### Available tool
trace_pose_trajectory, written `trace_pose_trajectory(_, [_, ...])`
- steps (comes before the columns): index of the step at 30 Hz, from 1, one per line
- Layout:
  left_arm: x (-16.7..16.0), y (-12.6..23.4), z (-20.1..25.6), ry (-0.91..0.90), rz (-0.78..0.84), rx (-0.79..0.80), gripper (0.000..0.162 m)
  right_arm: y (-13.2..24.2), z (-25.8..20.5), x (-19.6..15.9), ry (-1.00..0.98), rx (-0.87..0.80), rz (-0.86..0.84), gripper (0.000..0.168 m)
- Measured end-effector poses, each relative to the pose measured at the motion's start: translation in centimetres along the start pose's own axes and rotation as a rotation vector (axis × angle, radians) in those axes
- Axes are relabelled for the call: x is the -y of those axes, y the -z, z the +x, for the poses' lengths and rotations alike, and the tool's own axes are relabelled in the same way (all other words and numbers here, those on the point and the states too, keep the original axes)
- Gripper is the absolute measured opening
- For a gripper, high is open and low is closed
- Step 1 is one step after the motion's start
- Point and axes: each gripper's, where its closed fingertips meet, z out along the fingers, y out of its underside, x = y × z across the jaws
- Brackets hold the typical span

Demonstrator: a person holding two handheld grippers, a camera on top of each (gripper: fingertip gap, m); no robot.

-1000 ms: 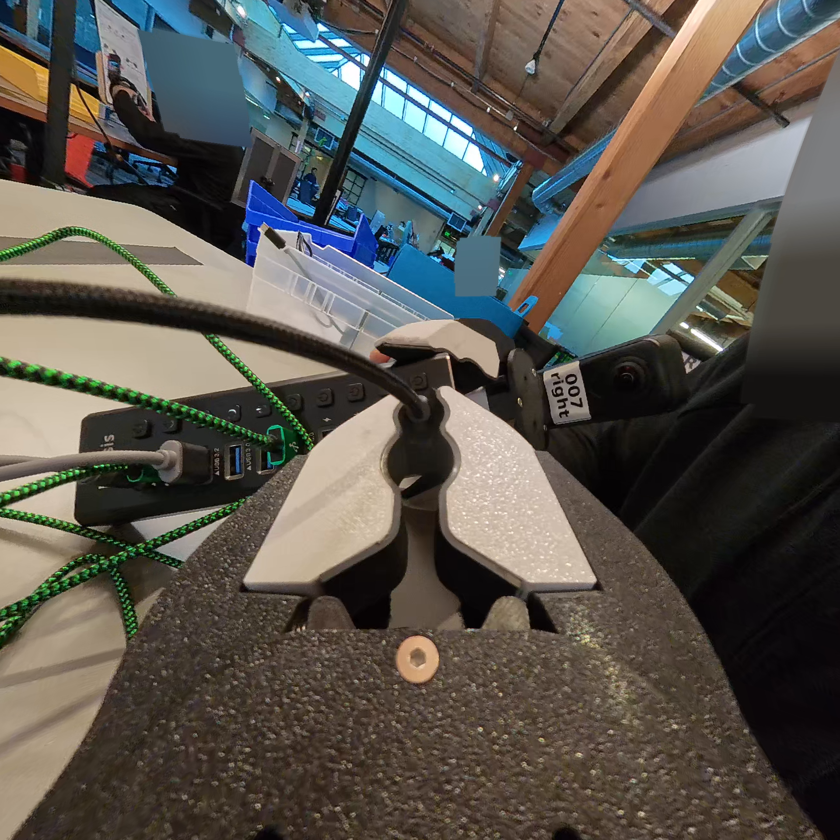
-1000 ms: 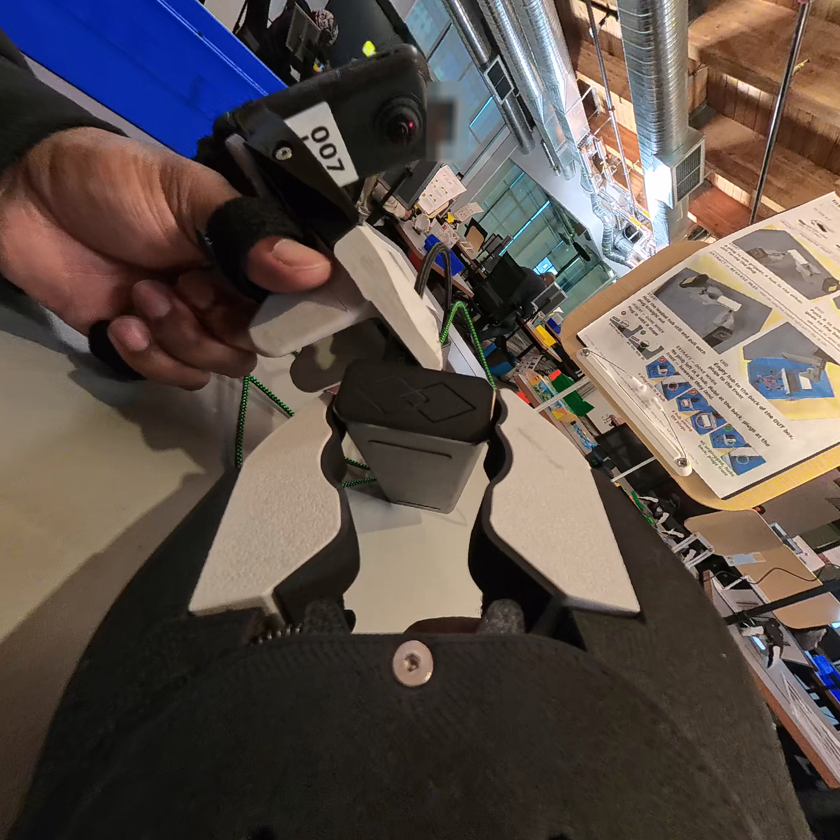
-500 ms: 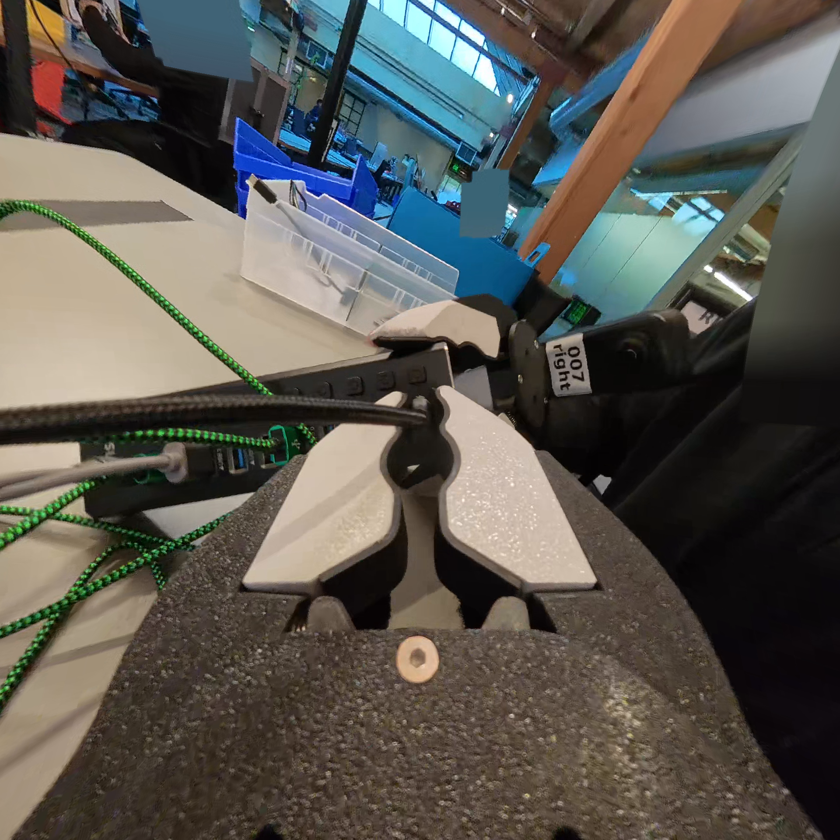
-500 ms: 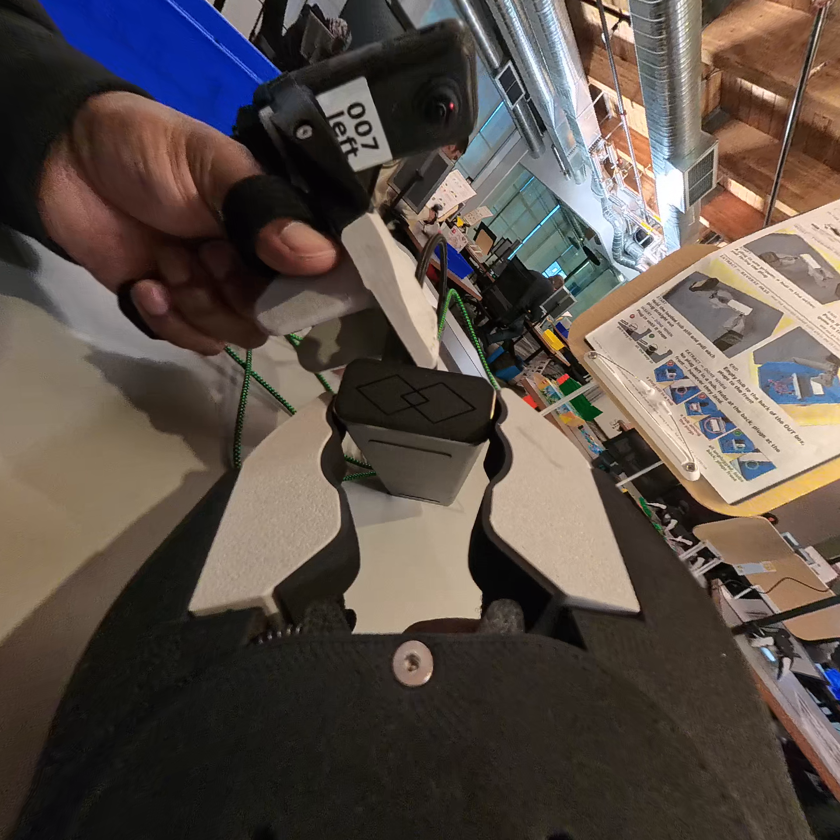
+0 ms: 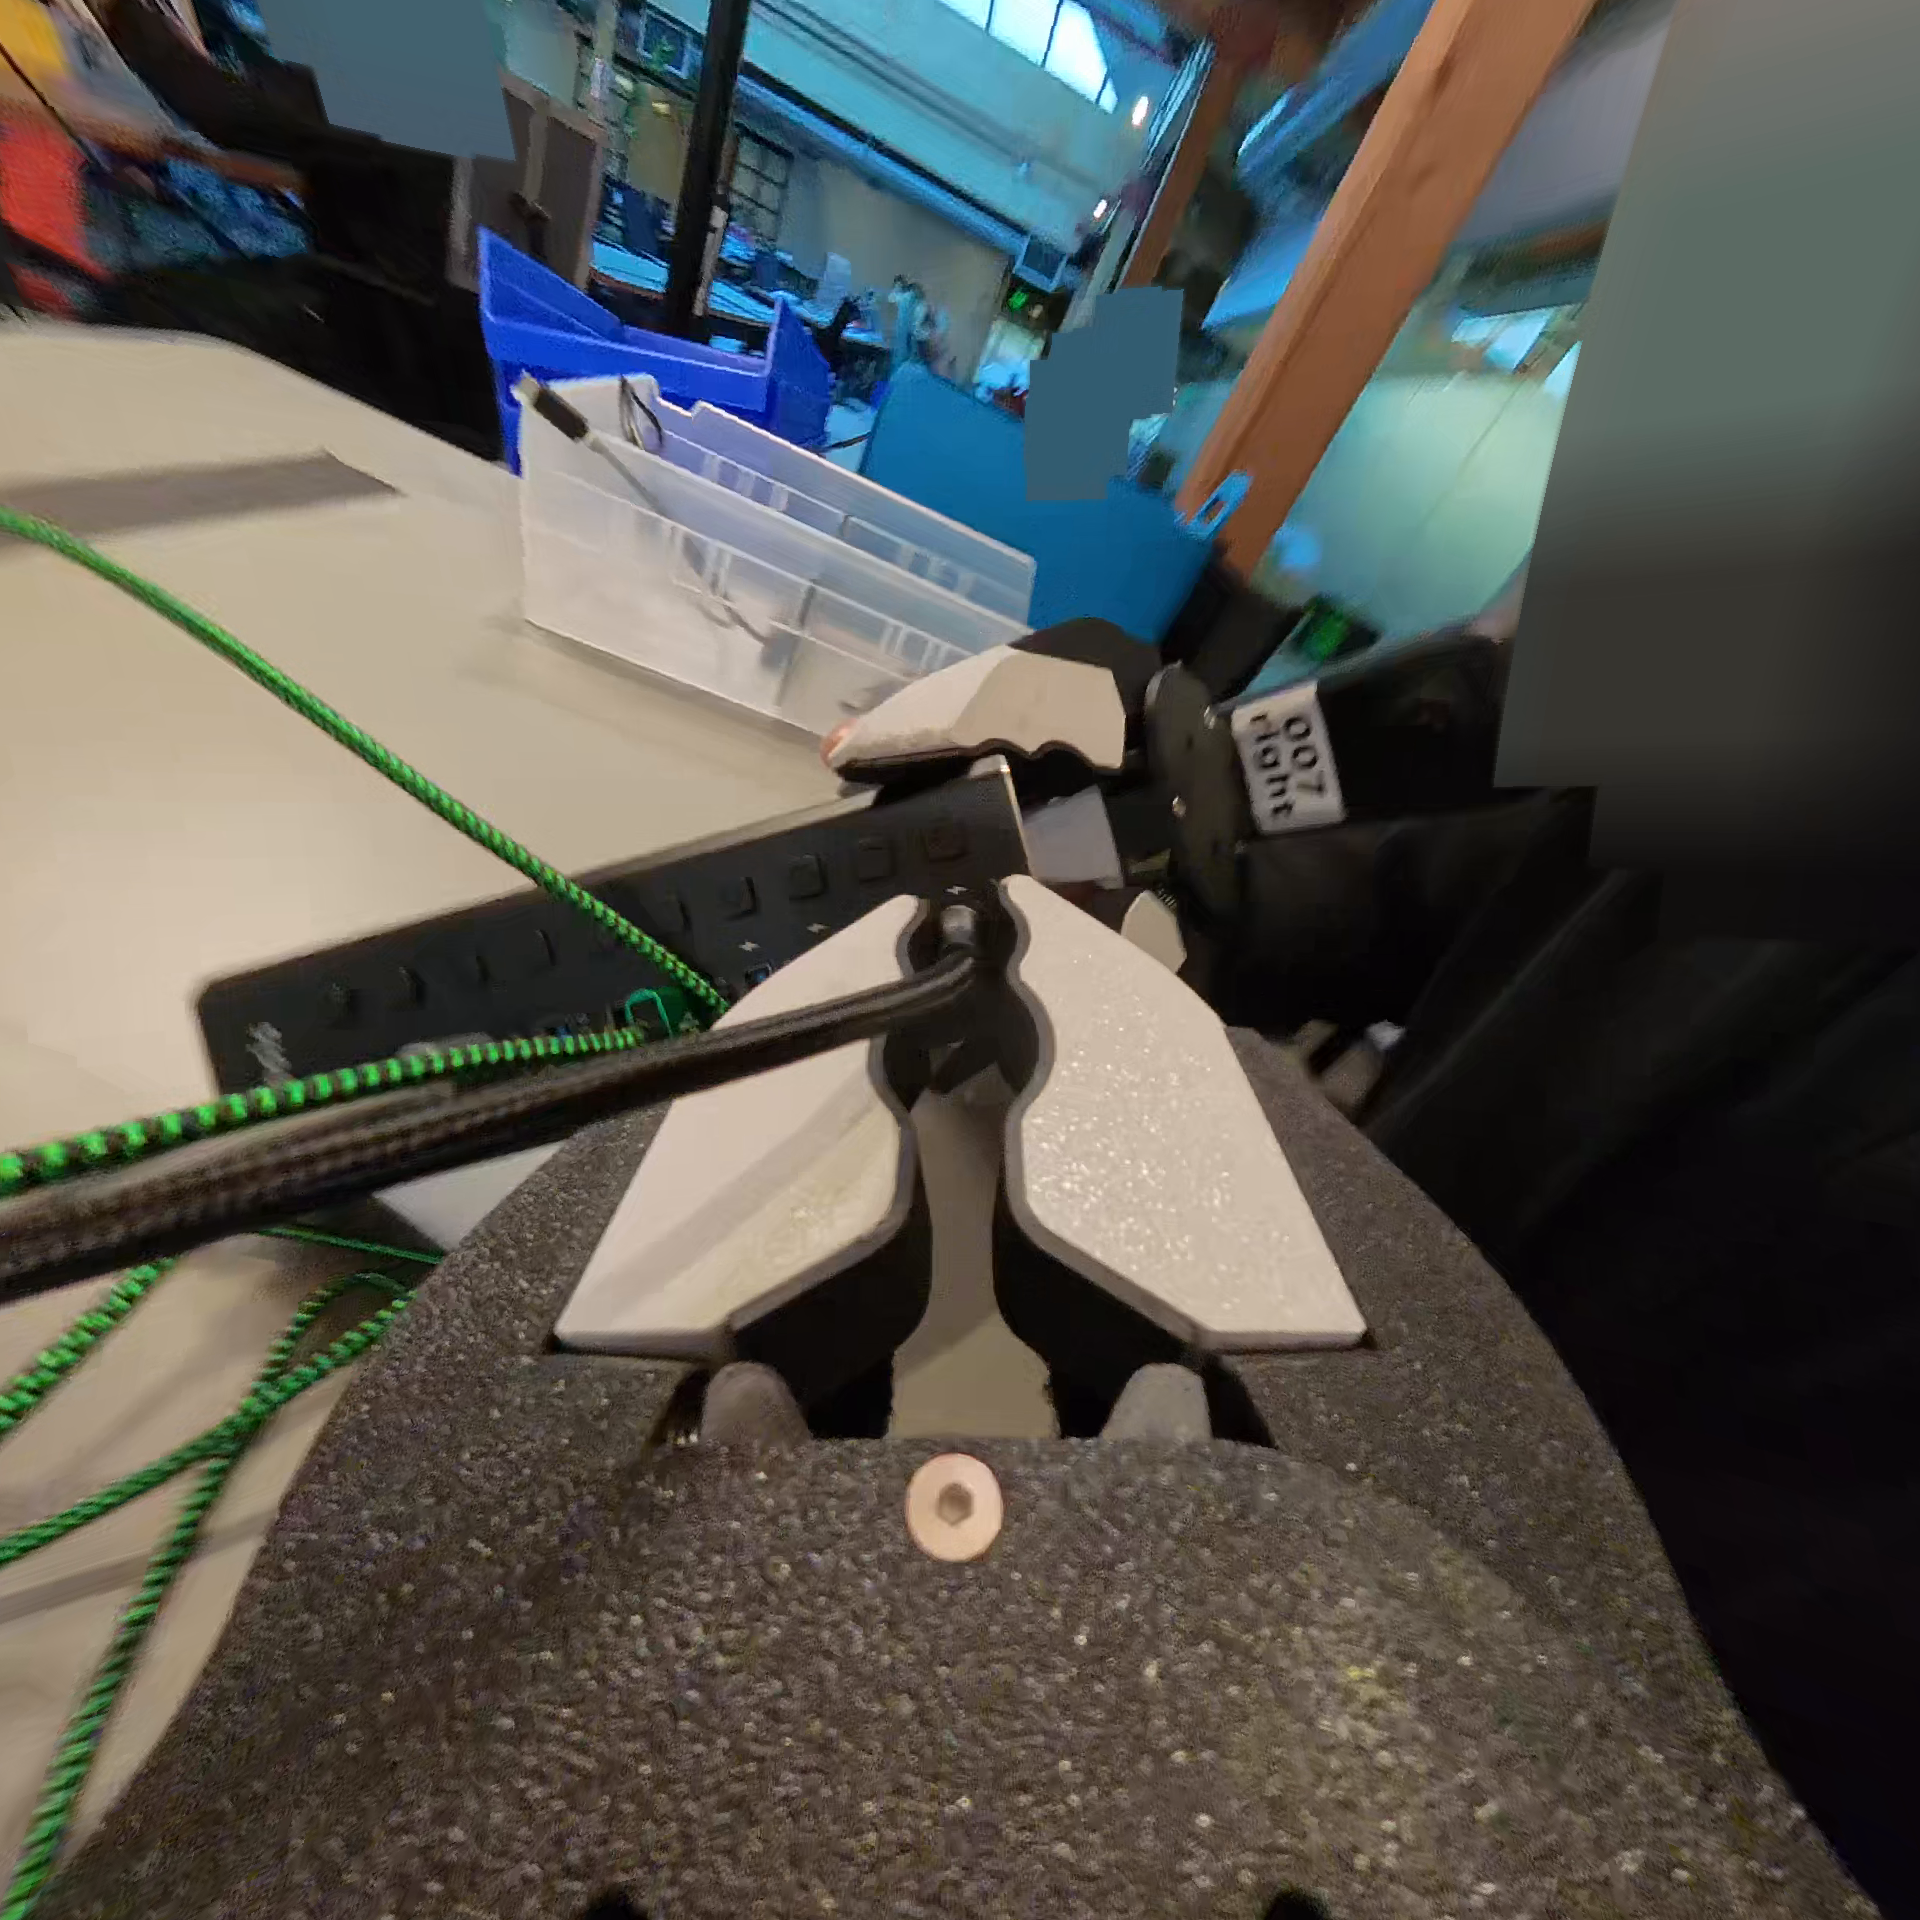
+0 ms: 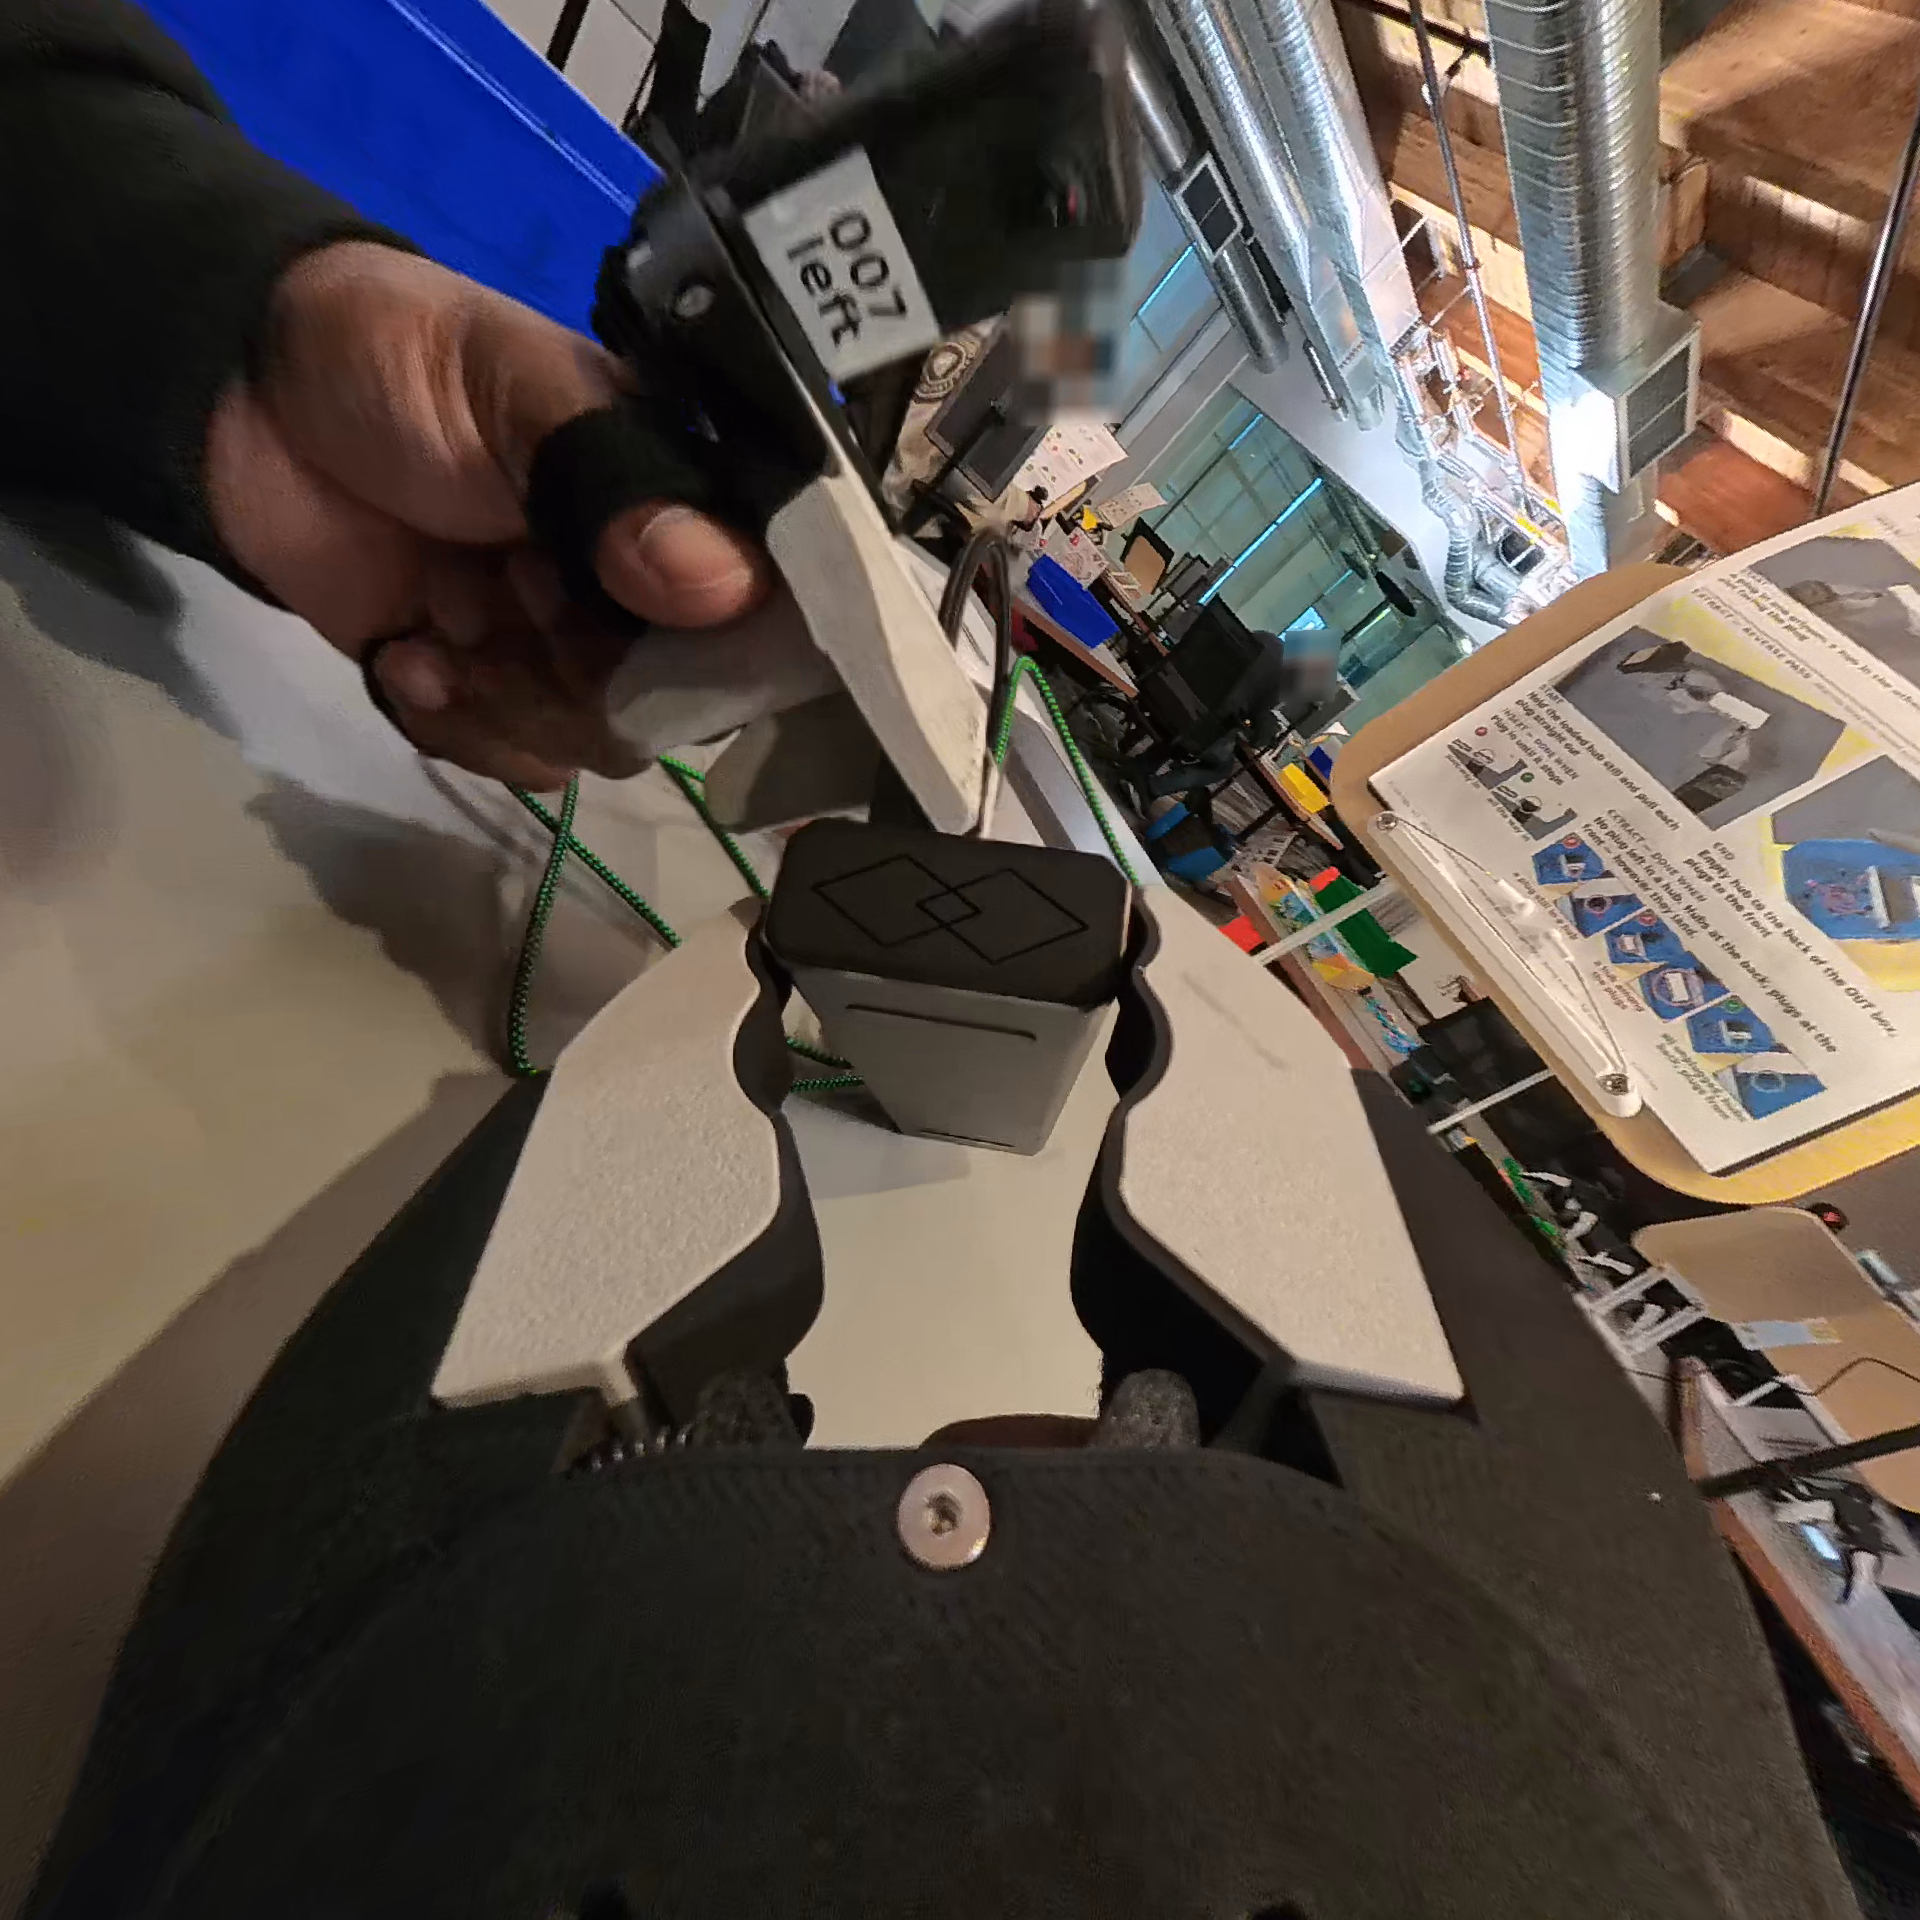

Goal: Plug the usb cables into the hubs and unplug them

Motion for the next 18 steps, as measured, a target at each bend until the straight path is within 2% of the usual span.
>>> trace_pose_trajectory(2, [-0.2,0.0,-0.3,0.112,0.004,-0.042,0.007,-0.1,0.0,-0.3,0.032,-0.01,-0.016,0.06])
trace_pose_trajectory(6, [-0.7,0.1,0.0,-0.024,-0.087,-0.018,0.008,0.0,-0.2,-0.1,0.045,0.003,-0.006,0.061])
trace_pose_trajectory(12, [-0.4,0.0,0.0,0.052,-0.048,-0.022,0.008,0.1,0.0,-0.1,0.02,-0.003,-0.005,0.061])
trace_pose_trajectory(14, [-0.1,0.1,-0.2,0.128,-0.022,-0.023,0.007,0.0,0.1,-0.1,0.001,-0.04,-0.004,0.061])
trace_pose_trajectory(16, [-0.3,0.4,-0.1,0.132,-0.064,-0.023,0.007,-0.2,-0.1,0.0,0.027,-0.053,-0.013,0.06])
trace_pose_trajectory(18, [-1.1,0.6,0.3,0.046,-0.161,-0.013,0.007,-0.2,-0.6,0.1,0.079,-0.028,-0.015,0.06])
